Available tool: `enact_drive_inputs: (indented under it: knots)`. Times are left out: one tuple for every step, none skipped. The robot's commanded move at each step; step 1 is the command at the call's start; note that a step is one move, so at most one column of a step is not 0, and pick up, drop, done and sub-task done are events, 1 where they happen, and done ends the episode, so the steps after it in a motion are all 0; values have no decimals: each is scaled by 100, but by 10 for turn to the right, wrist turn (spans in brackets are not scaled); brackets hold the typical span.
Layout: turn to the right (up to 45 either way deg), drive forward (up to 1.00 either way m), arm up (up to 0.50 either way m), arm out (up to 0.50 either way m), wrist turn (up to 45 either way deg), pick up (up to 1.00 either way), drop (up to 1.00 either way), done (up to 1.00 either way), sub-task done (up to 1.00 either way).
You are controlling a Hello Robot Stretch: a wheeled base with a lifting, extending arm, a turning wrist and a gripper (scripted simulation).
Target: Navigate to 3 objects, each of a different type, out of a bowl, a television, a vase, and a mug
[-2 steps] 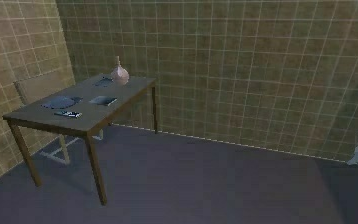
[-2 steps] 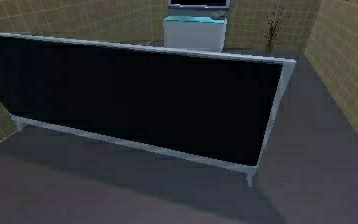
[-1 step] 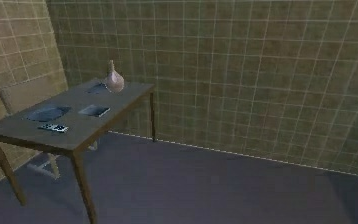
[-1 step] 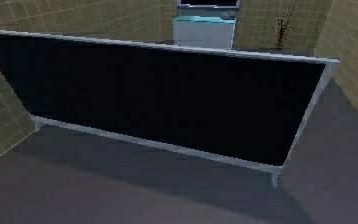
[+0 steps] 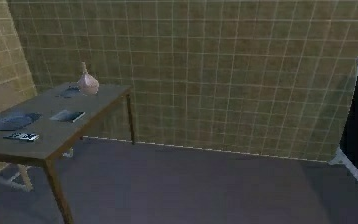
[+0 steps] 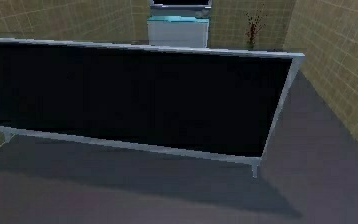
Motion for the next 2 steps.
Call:
enact_drive_inputs:
  knots:
    - [0, 100, 0, 0, 0, 0, 0, 0, 0]
    - [0, 30, 0, 0, 0, 0, 0, 0, 0]
